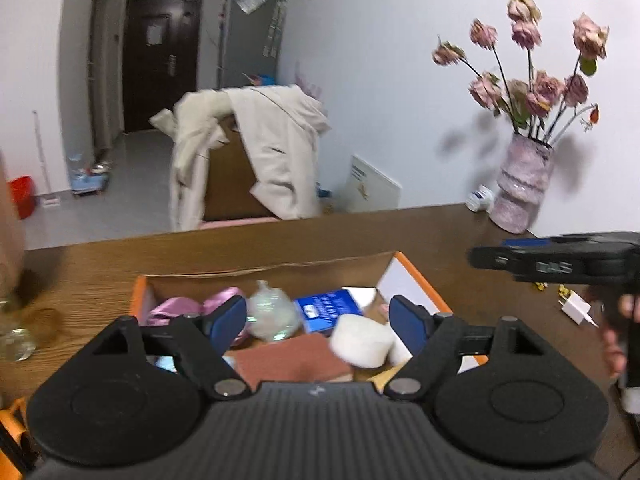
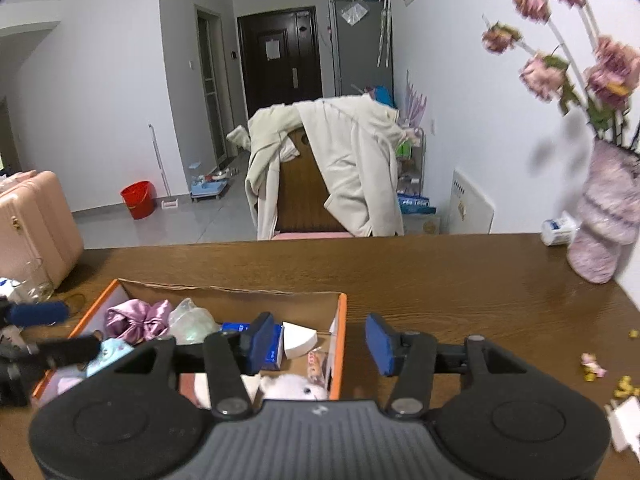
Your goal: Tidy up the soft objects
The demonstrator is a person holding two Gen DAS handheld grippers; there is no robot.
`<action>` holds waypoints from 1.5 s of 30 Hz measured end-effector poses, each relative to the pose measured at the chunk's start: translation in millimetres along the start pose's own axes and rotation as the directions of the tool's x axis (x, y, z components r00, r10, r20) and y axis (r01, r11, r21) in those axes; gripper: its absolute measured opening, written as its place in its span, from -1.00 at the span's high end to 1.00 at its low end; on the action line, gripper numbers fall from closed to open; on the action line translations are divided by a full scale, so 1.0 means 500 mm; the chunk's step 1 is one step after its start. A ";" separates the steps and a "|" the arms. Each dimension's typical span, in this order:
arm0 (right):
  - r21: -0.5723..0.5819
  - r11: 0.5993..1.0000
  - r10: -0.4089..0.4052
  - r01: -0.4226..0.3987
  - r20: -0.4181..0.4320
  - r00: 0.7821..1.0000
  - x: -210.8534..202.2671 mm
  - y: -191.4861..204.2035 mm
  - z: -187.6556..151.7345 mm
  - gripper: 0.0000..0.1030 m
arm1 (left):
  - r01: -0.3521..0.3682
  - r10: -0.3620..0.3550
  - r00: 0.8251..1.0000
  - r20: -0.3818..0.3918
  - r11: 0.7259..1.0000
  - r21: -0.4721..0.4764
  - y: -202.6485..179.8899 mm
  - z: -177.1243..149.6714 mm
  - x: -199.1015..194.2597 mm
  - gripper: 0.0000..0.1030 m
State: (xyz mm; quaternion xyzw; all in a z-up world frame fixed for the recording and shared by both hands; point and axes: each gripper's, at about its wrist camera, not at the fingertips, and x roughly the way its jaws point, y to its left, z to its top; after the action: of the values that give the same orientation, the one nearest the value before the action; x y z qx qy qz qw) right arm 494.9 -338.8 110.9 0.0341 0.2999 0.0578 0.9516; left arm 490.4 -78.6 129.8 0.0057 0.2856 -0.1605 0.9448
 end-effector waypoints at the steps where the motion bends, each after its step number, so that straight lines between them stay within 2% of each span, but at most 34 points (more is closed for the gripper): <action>1: -0.002 1.000 0.001 -0.001 0.005 1.000 -0.020 0.000 -0.003 -0.01 | -0.013 0.013 1.000 0.007 1.000 -0.001 0.002 0.001 -0.016 -0.60; 9: -0.039 0.999 -0.002 0.003 0.044 0.999 -0.155 0.016 -0.034 -0.14 | -0.058 0.058 0.996 0.074 0.998 -0.001 0.018 -0.011 -0.161 -0.68; 15: -0.058 0.998 0.017 -0.012 0.075 0.997 -0.228 0.047 -0.099 -0.24 | -0.102 0.104 0.988 0.112 0.995 -0.017 0.026 -0.068 -0.238 -0.69; 17: -0.065 0.998 0.031 -0.024 0.113 0.993 -0.255 0.059 -0.132 -0.35 | -0.132 0.133 0.982 0.135 0.991 -0.015 0.027 -0.104 -0.267 -0.71; 20: -0.066 0.997 0.057 -0.047 0.166 0.984 -0.301 0.076 -0.192 -0.40 | -0.170 0.172 0.969 0.177 0.985 -0.024 0.026 -0.170 -0.316 -0.77; 24: -0.078 0.995 0.083 -0.067 0.224 0.971 -0.368 0.109 -0.287 -0.47 | -0.168 0.174 0.960 0.220 0.985 -0.047 0.016 -0.262 -0.381 -0.79; 26: -0.090 0.993 0.095 -0.075 0.249 0.964 -0.401 0.128 -0.340 -0.57 | -0.166 0.168 0.955 0.245 0.986 -0.029 0.007 -0.311 -0.415 -0.84; 27: -0.103 0.992 0.103 -0.079 0.255 0.961 -0.417 0.139 -0.366 -0.59 | -0.168 0.170 0.950 0.263 0.985 -0.027 0.003 -0.336 -0.434 -0.92; 30: -0.129 0.987 0.127 -0.096 0.256 0.958 -0.457 0.167 -0.439 -0.63 | -0.197 0.199 0.939 0.282 0.980 -0.036 -0.008 -0.411 -0.480 -0.93; 32: -0.133 0.985 0.142 -0.110 0.263 0.954 -0.483 0.183 -0.487 -0.70 | -0.201 0.205 0.938 0.280 0.979 -0.044 -0.016 -0.462 -0.511 -0.93; 36: -0.151 0.983 0.142 -0.106 0.252 0.957 -0.528 0.217 -0.571 -0.73 | -0.190 0.201 0.950 0.240 0.979 -0.067 -0.027 -0.537 -0.556 -0.94; 40: -0.147 0.983 0.145 -0.111 0.241 0.960 -0.568 0.241 -0.639 -0.79 | -0.237 0.246 0.940 0.236 0.969 -0.067 -0.049 -0.601 -0.606 -0.99; 45: -0.101 0.988 0.135 -0.114 0.232 0.963 -0.604 0.246 -0.691 -0.80 | -0.228 0.233 0.941 0.246 0.972 -0.048 -0.072 -0.656 -0.663 -1.00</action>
State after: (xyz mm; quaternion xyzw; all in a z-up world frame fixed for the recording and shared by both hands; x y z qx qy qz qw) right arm 39.6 -245.7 11.9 0.0183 0.1784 0.1259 0.9757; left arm 42.8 20.5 37.6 0.0101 0.1630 -0.0456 0.9855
